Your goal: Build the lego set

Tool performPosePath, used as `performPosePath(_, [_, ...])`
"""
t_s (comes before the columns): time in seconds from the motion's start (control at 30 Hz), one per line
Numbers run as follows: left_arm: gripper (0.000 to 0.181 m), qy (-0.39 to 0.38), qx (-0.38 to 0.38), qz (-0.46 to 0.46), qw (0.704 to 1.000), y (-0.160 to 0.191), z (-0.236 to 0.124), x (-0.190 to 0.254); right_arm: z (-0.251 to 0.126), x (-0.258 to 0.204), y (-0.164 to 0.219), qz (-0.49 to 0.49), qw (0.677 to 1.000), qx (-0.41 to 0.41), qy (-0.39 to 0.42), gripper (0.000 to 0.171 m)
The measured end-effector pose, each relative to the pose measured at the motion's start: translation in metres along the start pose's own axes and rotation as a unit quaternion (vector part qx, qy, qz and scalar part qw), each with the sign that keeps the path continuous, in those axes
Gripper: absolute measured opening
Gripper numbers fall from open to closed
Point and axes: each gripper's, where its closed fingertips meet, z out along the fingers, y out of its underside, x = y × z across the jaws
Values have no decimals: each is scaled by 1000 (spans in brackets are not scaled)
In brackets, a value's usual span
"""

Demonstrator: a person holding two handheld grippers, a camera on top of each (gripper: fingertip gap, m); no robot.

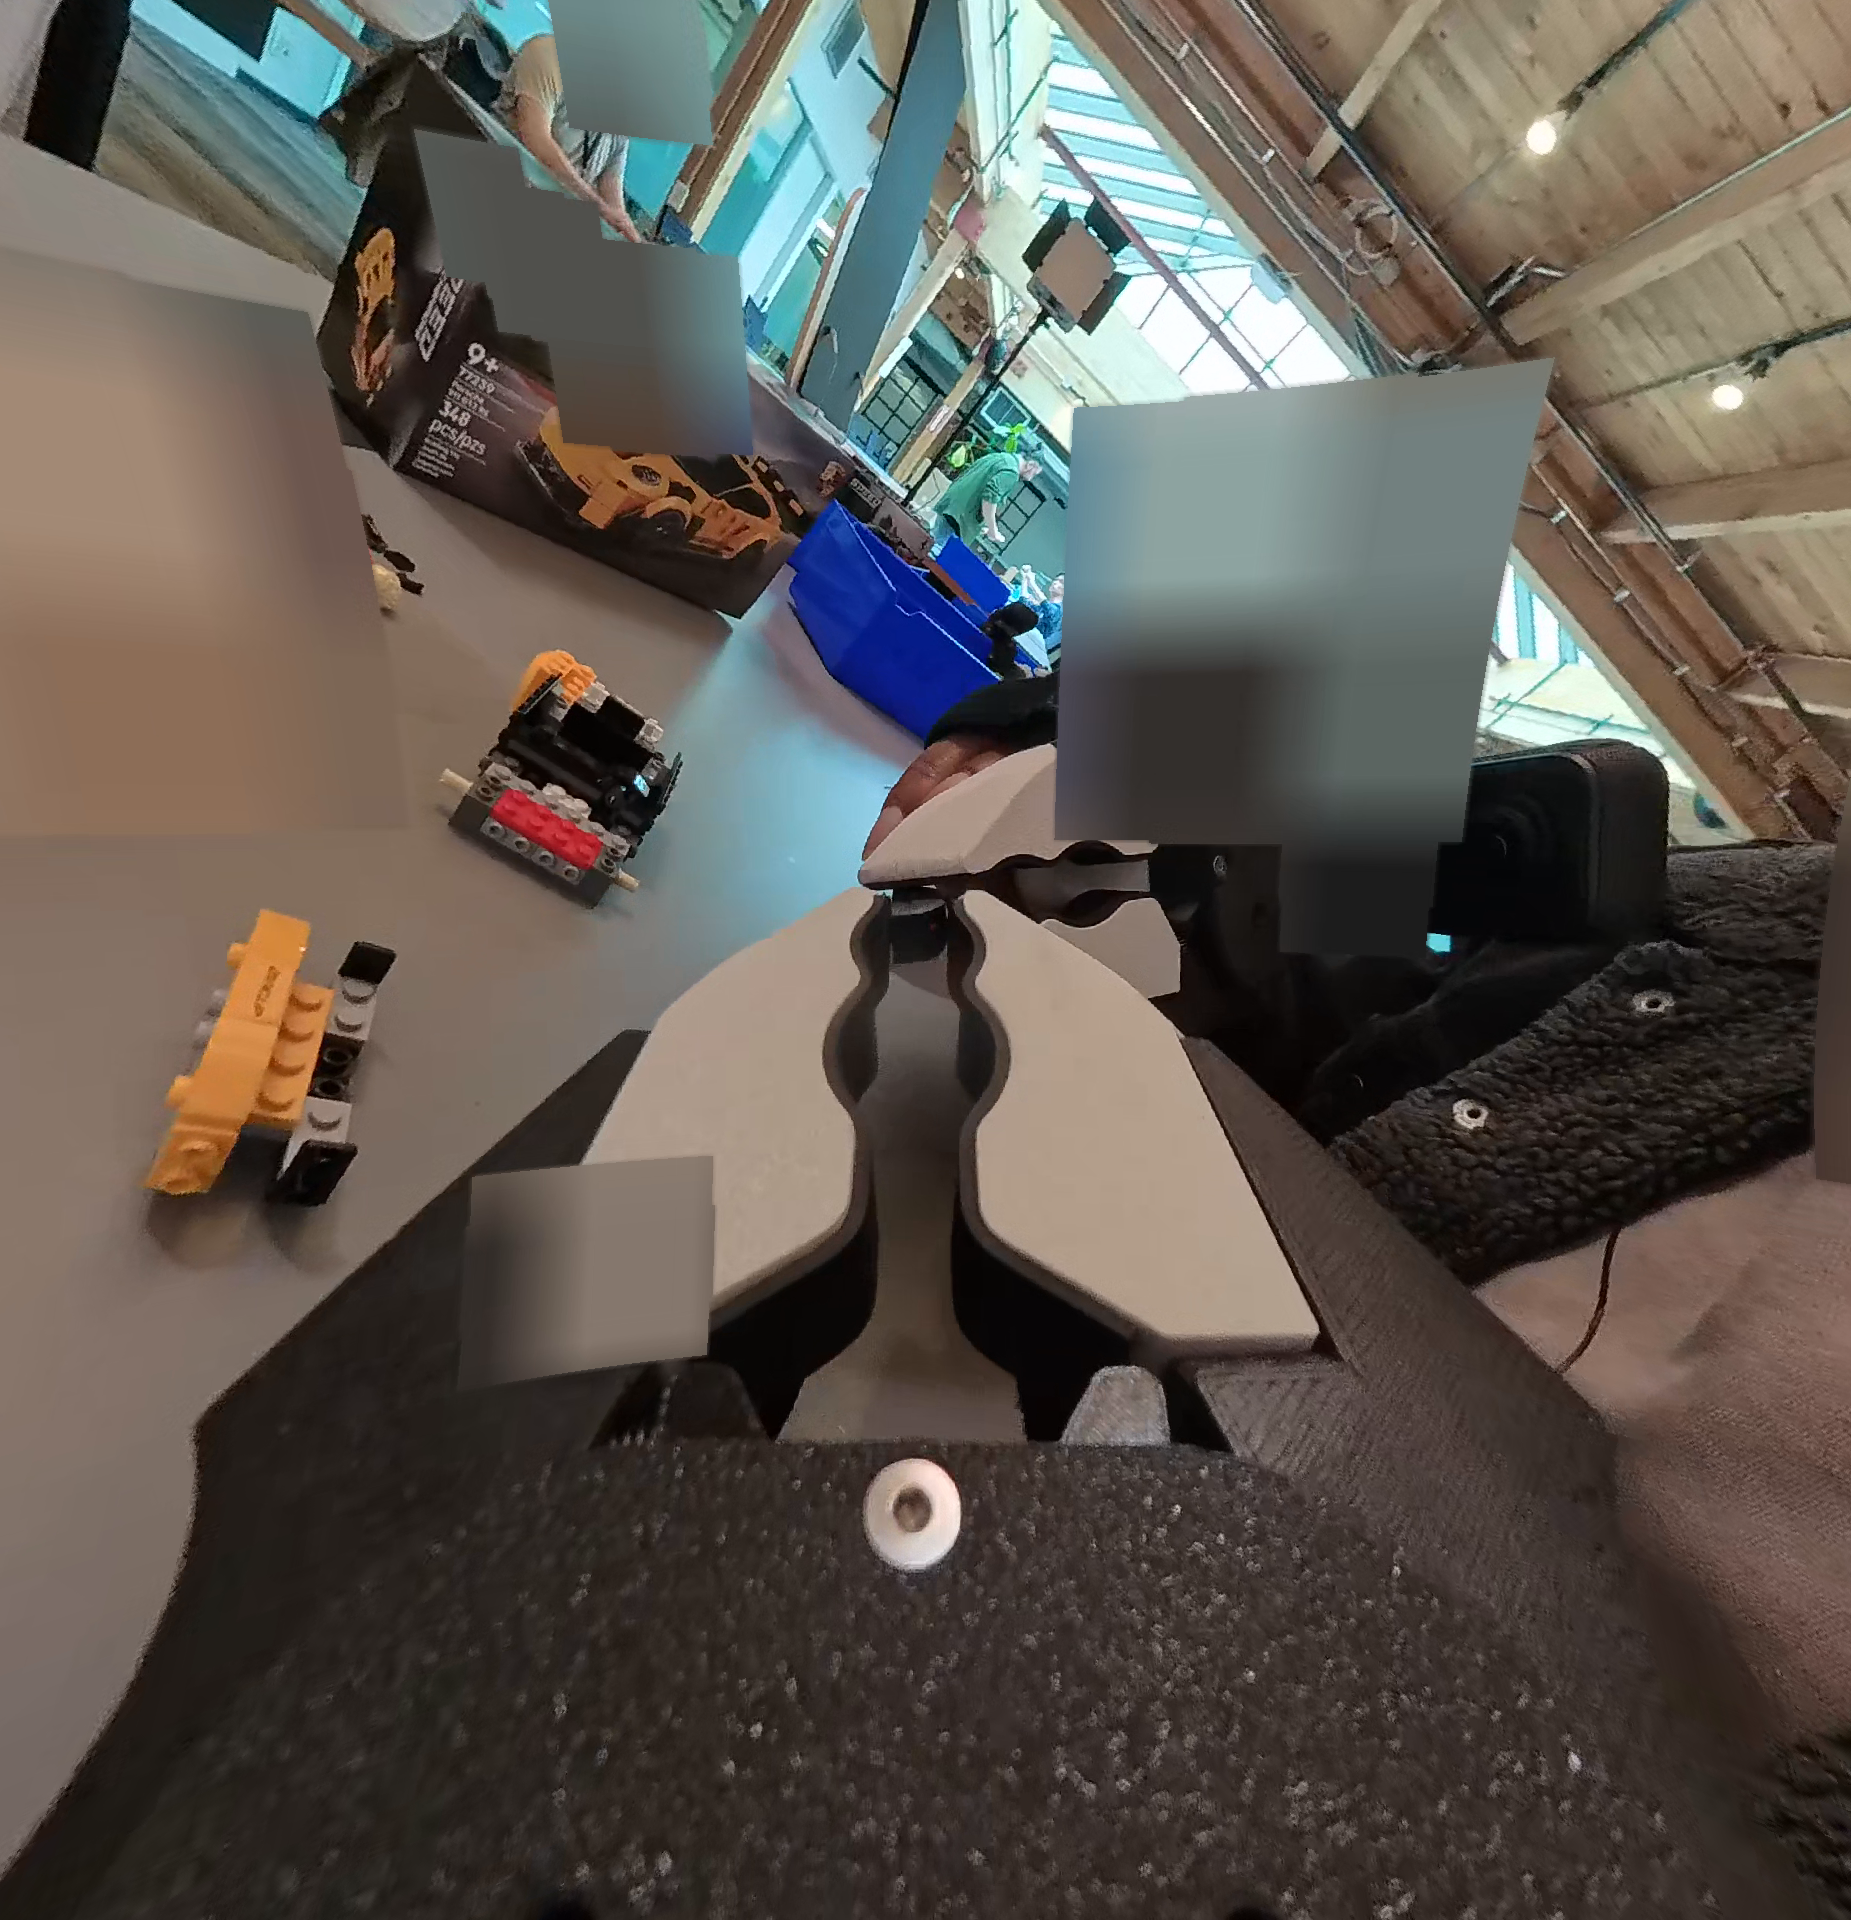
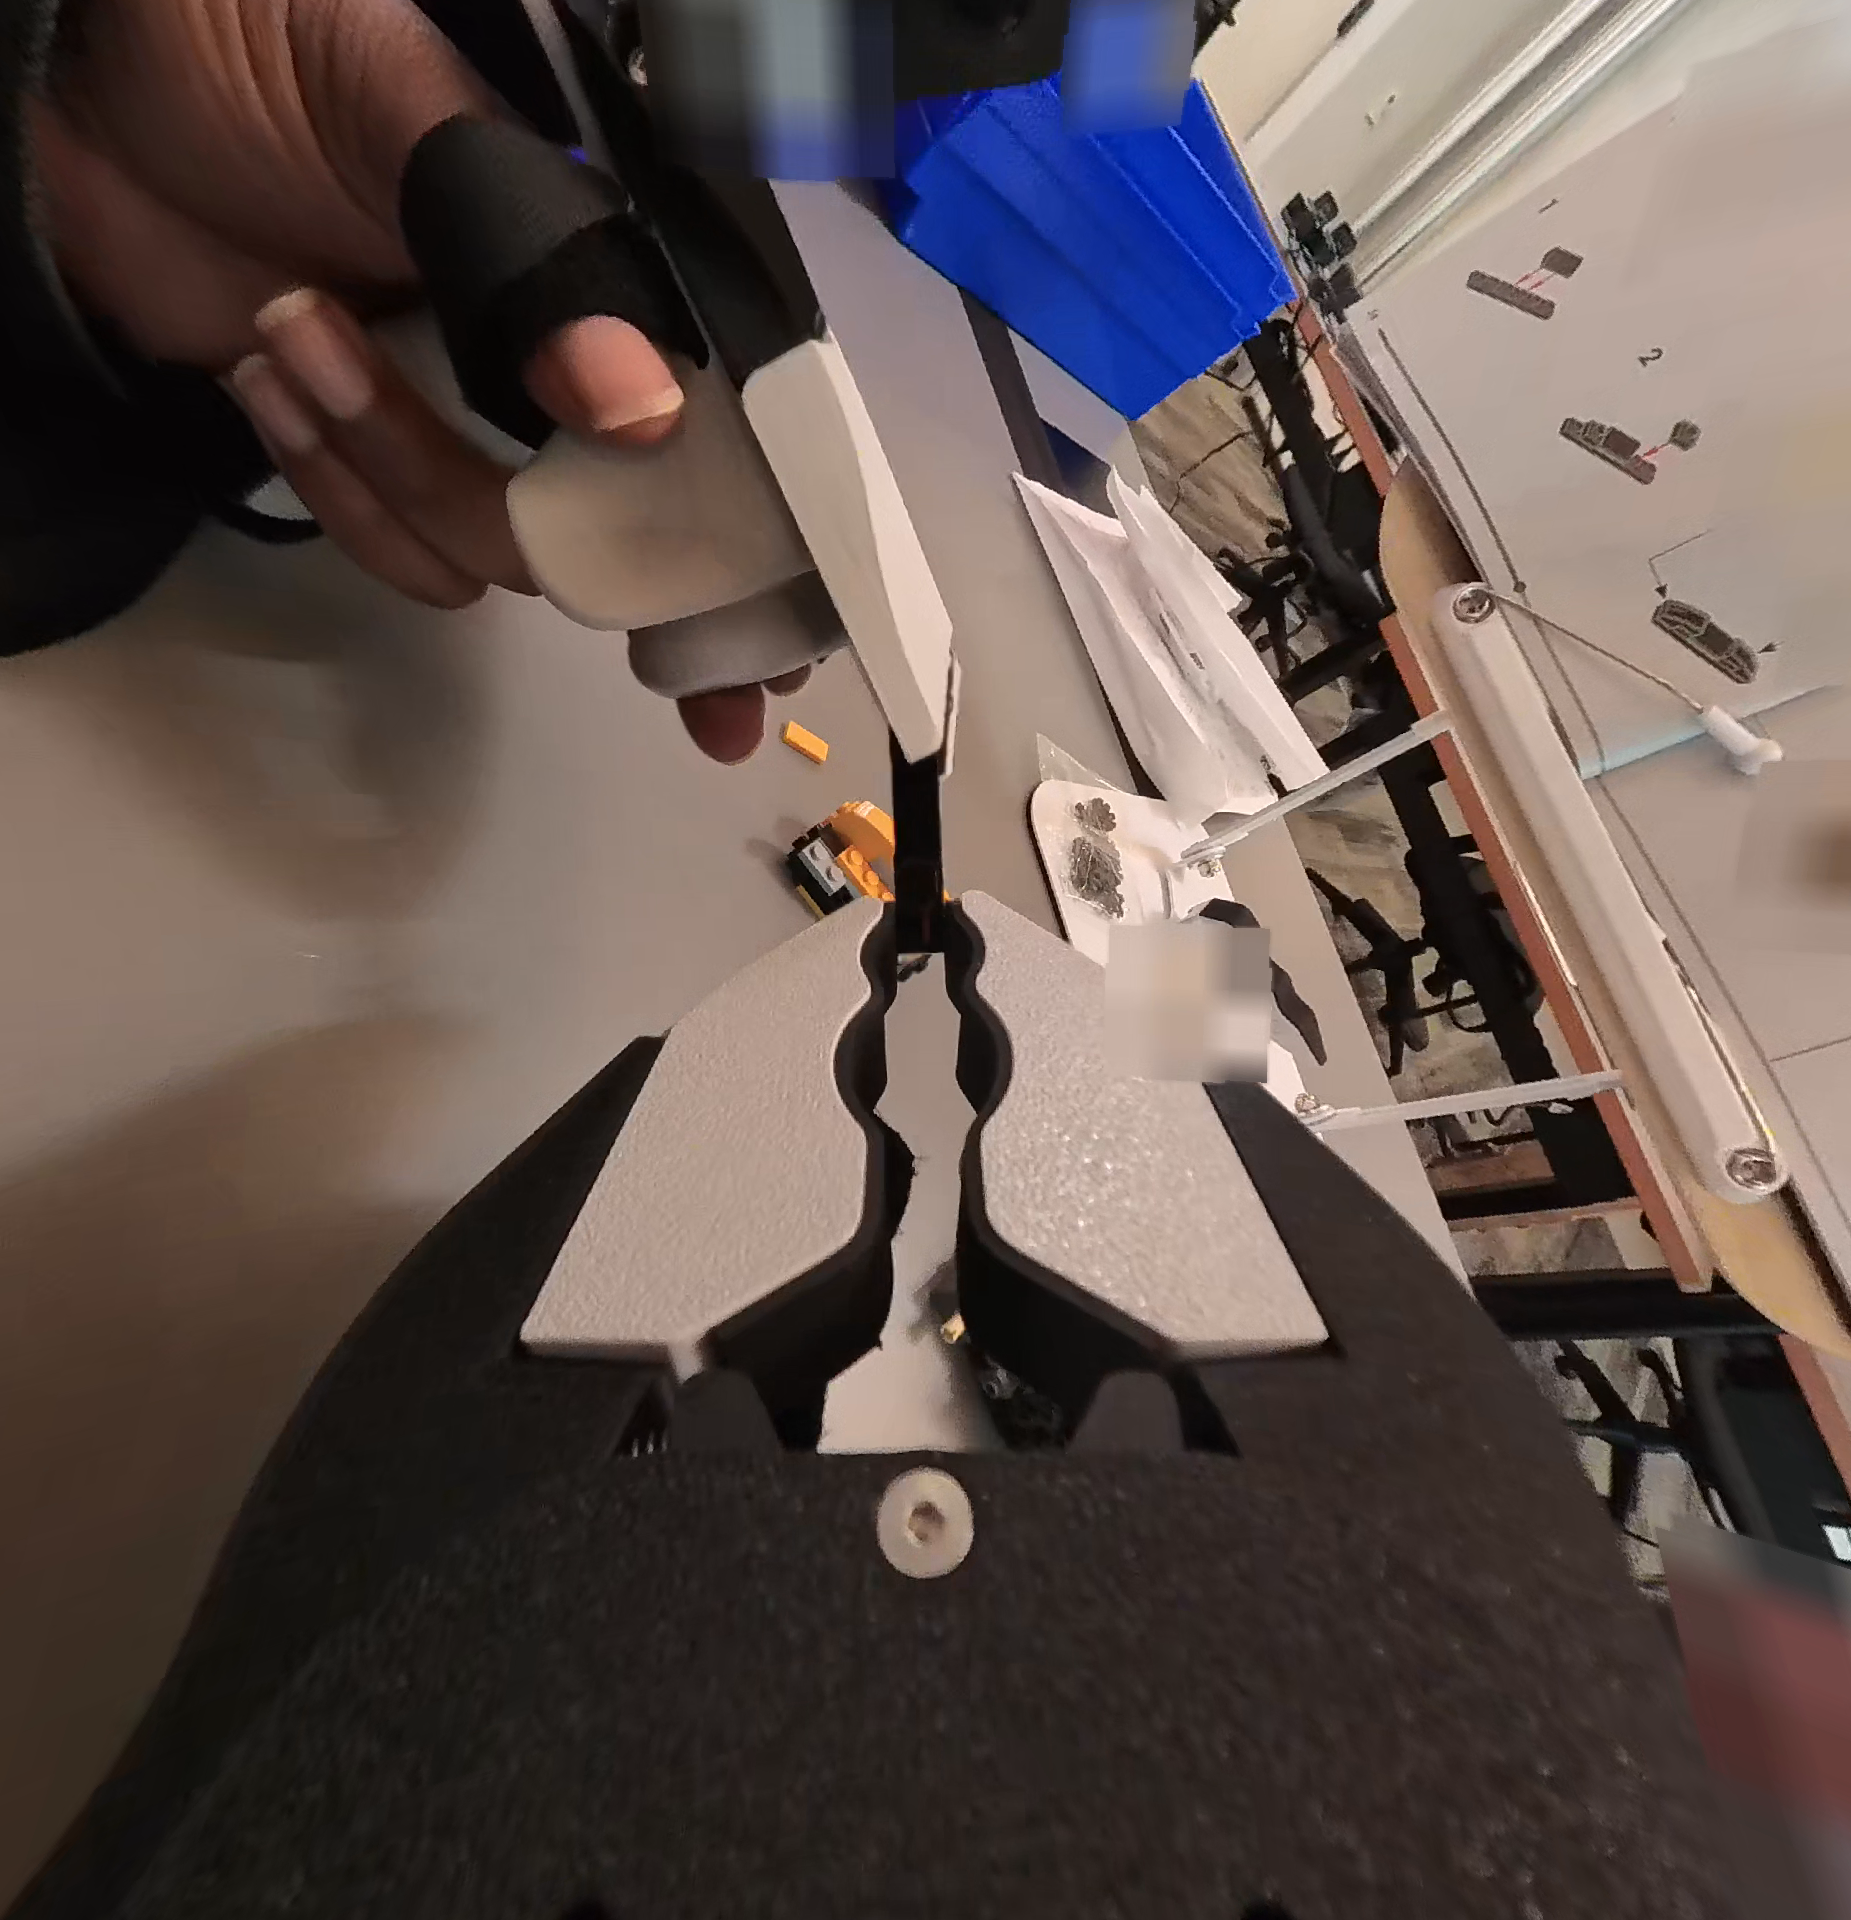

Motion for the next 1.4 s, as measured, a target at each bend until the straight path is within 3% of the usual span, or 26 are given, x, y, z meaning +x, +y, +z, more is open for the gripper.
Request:
performPosePath(0.13, [15,12,-9,5,1000,4,2,4,0,1,0,-1,1000,-1,2,8])
performPosePath(0.23, [10,-2,-14,21,1000,3,2,3,0,2,-2,-4,1000,2,5,8])
performPosePath(0.9, [11,65,7,-30,997,-1,-2,16,-6,8,-15,-105,991,47,62,8])
performPosePath(1.13, [10,63,19,70,995,-6,-4,29,-16,13,-30,-164,976,85,114,8])
performPosePath(1.4, [11,59,43,228,971,-9,-5,52,-30,16,-47,-200,956,143,161,8])
